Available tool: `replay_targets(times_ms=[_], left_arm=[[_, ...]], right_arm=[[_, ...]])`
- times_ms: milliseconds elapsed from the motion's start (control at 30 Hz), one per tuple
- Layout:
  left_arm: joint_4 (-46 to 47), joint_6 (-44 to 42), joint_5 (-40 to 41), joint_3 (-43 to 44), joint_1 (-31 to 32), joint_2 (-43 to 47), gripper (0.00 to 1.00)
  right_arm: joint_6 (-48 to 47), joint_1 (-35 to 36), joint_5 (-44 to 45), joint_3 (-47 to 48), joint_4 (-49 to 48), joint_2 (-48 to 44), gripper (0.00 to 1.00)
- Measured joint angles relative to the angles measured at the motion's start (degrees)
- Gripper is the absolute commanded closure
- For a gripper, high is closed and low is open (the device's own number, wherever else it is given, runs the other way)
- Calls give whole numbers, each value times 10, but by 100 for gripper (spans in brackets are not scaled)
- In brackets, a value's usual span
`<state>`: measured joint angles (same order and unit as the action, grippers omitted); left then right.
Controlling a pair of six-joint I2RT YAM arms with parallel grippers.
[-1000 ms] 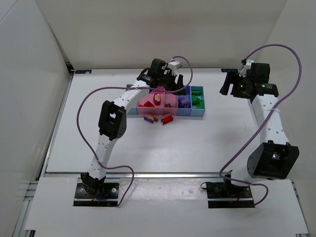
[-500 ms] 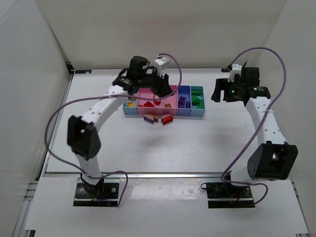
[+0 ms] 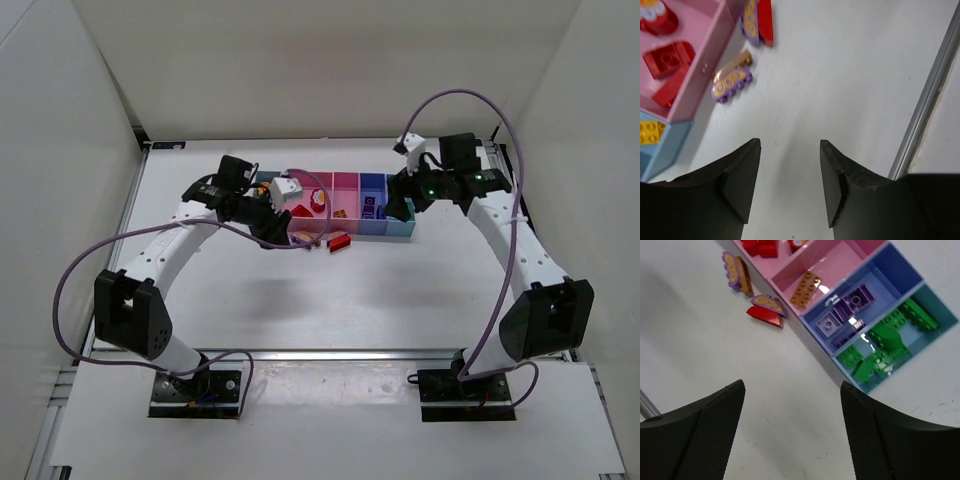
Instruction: Sort the legos into containers by color
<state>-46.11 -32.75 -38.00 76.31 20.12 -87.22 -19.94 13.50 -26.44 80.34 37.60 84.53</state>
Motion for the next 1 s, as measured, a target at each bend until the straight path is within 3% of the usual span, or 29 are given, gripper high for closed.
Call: replay_targets(times_ms=[200, 400, 700, 1000], left_arm=[[-28, -18, -13, -14, -70, 0, 35], [5, 89, -36, -24, -167, 20, 31], [28, 149, -23, -46, -180, 114, 31], [37, 155, 1, -81, -183, 141, 30]], right_arm=[[-63, 113, 17, 0, -24, 26, 33], [-93, 217, 32, -74, -129, 64, 38], [-58, 222, 64, -99, -269, 203, 41], [-52, 221, 48, -31, -286, 276, 42]])
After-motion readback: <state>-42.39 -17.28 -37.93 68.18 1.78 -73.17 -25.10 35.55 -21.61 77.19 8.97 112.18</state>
